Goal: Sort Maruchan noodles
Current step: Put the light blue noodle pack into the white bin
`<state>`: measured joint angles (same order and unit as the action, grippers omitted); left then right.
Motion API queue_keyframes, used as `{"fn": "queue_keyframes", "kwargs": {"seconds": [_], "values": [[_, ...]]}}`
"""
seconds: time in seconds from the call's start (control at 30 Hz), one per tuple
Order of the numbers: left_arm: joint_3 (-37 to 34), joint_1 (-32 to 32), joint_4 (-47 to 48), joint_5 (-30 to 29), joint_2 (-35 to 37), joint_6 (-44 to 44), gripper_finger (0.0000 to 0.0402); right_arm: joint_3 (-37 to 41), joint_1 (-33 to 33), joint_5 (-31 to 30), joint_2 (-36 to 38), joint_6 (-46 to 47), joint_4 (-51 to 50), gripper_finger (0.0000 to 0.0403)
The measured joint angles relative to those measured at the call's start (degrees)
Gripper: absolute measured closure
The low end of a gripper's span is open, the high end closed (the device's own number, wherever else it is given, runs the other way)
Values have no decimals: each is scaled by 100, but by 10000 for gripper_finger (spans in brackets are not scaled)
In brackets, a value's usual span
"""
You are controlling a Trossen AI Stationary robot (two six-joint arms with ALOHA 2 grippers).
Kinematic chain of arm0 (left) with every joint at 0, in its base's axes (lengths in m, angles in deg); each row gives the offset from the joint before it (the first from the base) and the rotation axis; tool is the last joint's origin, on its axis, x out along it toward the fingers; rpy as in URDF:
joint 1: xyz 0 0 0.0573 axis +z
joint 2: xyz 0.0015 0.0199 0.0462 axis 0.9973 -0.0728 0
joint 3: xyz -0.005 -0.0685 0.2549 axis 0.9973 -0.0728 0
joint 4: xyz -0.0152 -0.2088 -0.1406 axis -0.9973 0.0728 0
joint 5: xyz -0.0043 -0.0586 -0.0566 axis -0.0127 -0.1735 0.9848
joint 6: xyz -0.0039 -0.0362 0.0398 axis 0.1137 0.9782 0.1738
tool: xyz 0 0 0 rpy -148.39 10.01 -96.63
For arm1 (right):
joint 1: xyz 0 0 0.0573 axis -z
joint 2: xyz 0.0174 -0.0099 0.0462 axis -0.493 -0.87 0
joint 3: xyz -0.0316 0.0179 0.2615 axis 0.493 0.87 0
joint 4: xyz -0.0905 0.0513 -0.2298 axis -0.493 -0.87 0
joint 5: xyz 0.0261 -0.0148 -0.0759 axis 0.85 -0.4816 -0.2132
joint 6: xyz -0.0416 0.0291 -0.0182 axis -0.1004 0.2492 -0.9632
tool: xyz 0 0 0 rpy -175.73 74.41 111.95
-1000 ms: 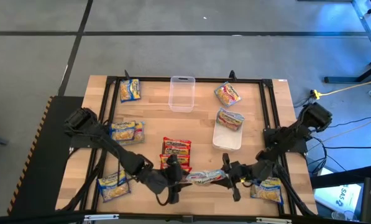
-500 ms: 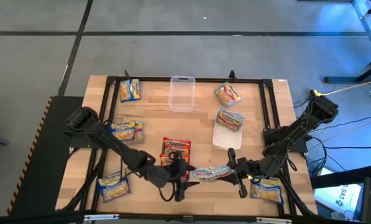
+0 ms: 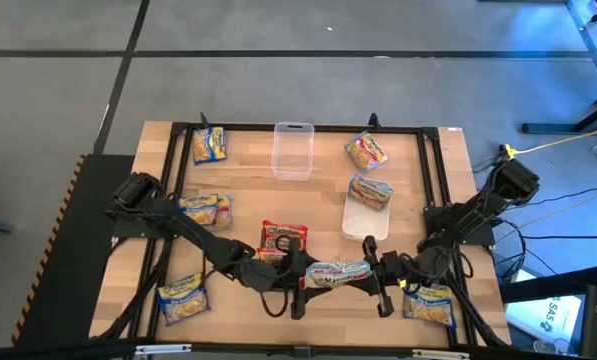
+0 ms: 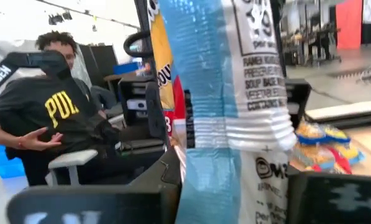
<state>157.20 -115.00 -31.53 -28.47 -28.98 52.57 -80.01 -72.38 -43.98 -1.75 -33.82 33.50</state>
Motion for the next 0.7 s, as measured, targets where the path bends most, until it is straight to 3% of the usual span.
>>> {"fn": "queue_keyframes", "kwargs": {"seconds": [0.17, 0.43, 0.53, 0.7], "values": [[0, 93, -392, 237, 2, -206, 161, -1, 140, 144, -80, -70, 235, 331], [-2, 165, -334, 448, 2, -183, 231, -2, 163, 258, -78, -28, 216, 324], [-2, 165, -315, 458, 1, -212, 238, -2, 165, 295, -66, -119, 89, 294], [-7, 171, -116, 391, 6, -259, 241, -2, 156, 356, 266, -229, -897, 208]]}}
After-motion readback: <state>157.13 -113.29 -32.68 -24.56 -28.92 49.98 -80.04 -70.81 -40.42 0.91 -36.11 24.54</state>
